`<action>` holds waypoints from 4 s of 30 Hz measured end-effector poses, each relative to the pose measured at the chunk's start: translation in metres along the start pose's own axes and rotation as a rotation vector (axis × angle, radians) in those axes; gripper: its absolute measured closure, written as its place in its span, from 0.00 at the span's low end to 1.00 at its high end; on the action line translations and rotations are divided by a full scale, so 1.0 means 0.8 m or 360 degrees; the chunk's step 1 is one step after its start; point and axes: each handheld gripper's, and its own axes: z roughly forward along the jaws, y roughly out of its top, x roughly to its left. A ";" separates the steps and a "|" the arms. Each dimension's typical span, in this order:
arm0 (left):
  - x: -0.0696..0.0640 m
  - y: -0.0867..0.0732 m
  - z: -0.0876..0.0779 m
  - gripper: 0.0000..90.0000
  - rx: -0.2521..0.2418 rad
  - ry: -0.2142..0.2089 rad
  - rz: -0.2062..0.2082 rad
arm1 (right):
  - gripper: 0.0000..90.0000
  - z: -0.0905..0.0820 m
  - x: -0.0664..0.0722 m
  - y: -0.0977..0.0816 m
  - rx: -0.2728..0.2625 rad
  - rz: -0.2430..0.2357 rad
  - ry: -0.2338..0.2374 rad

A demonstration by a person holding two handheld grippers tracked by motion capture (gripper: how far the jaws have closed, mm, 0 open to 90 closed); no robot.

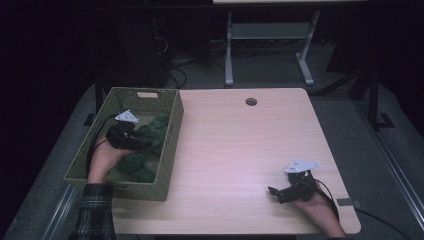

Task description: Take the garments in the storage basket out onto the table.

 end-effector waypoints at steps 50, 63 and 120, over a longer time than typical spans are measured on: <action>0.023 -0.016 -0.022 0.94 -0.0091 -0.0135 -0.0396 | 0.00 0.000 0.000 0.000 0.0001 0.0000 0.0000; 0.016 -0.005 -0.065 0.96 -0.0323 -0.0132 -0.0438 | 0.00 0.000 0.000 0.000 0.0000 0.0000 -0.0001; -0.062 0.156 -0.151 0.97 -0.0726 -0.0290 -0.0194 | 0.00 0.000 0.001 0.000 0.0004 0.0014 0.0000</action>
